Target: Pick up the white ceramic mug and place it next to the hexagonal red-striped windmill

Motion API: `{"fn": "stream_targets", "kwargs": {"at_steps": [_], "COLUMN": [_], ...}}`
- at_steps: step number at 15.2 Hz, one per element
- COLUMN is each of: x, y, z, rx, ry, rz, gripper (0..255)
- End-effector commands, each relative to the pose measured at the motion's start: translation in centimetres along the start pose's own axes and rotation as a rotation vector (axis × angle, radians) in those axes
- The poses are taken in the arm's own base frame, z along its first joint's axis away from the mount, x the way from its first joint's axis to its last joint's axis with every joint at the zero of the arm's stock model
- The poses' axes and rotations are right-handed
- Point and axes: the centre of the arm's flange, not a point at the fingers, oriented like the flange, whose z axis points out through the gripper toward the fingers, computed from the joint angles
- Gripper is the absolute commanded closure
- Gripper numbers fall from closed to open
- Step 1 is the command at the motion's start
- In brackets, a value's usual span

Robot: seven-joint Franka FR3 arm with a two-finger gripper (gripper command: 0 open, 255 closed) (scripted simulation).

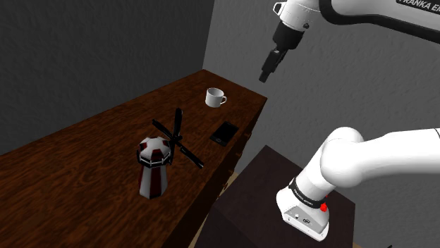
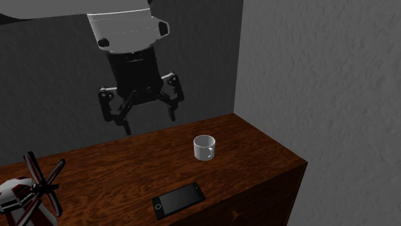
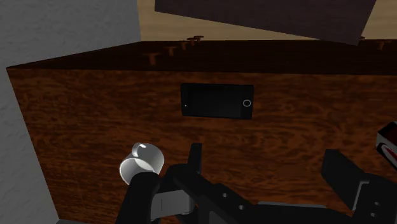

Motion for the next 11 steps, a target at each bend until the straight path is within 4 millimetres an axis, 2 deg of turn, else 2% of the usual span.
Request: {"fn": "stream_targets", "kwargs": {"at_steps": [1,11], "x": [0.0,7.8], "y": [0.0,5.8], "z": [0.0,9.3], "rx": [0.000,0.018], "ry": [0.000,-0.013], "rz": [0.000,-0.007], "gripper": [0,0]}}
